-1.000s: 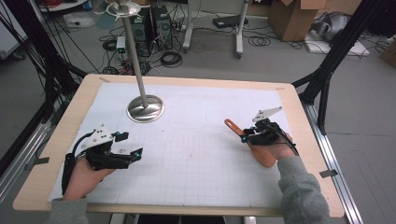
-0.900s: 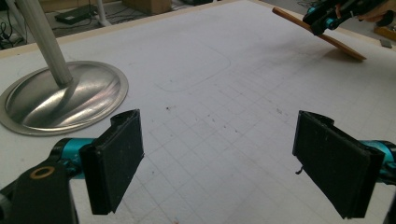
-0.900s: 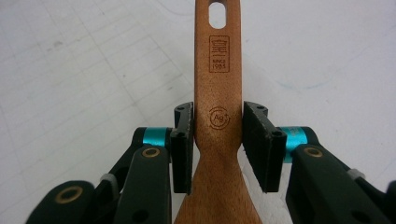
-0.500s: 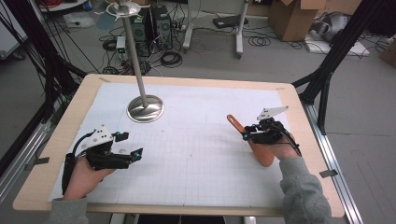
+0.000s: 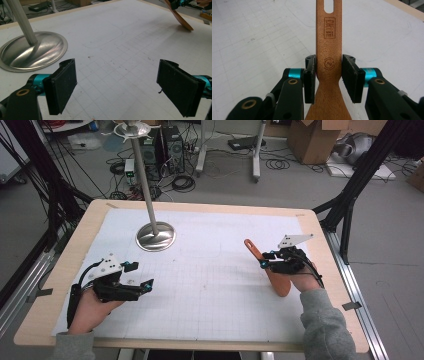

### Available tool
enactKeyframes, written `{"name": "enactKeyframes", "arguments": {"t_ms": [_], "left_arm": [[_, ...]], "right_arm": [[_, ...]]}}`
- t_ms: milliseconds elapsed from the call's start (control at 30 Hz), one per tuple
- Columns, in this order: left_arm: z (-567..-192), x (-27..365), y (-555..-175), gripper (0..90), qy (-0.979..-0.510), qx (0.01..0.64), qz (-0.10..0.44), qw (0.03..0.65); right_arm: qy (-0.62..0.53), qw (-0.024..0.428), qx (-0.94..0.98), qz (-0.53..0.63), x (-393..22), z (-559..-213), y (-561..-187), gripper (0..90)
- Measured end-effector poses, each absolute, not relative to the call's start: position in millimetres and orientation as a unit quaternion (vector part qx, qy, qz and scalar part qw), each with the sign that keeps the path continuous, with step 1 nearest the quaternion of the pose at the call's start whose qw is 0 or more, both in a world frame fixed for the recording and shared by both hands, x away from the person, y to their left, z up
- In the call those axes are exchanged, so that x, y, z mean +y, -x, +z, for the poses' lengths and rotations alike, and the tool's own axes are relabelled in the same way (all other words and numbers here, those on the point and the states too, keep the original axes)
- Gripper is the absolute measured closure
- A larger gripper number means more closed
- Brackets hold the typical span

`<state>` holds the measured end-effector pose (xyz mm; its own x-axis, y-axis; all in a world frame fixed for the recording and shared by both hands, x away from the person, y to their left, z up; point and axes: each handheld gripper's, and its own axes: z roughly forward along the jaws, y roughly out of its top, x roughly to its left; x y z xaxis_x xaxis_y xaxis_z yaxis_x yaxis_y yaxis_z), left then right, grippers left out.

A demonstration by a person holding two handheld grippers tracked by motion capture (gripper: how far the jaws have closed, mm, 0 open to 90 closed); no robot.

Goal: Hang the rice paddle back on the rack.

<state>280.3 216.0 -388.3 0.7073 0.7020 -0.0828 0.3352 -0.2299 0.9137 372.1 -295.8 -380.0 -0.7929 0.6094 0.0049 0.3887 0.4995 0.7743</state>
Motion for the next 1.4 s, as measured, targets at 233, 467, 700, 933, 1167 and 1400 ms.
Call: {"name": "enactKeyframes", "arguments": {"t_ms": [233, 467, 700, 933, 1167, 1400], "left_arm": [[-388, 217, -280, 16.6, -0.764, 0.339, 0.177, 0.519], [-388, 216, -280, 16.7, -0.764, 0.340, 0.176, 0.519], [-389, 216, -281, 16.7, -0.765, 0.340, 0.176, 0.519], [-388, 217, -281, 16.7, -0.763, 0.340, 0.177, 0.521], [-388, 218, -281, 16.7, -0.763, 0.340, 0.178, 0.520], [-388, 218, -281, 16.8, -0.763, 0.341, 0.178, 0.520]], "right_arm": [[-0.287, 0.146, 0.853, 0.412, -296, -376, -369, 64.9], [-0.294, 0.157, 0.840, 0.428, -303, -371, -366, 64.9], [-0.295, 0.162, 0.829, 0.446, -308, -366, -363, 64.9], [-0.292, 0.170, 0.818, 0.465, -311, -363, -361, 64.9], [-0.287, 0.179, 0.807, 0.484, -315, -357, -358, 64.9], [-0.287, 0.187, 0.795, 0.500, -317, -353, -355, 64.9]]}}
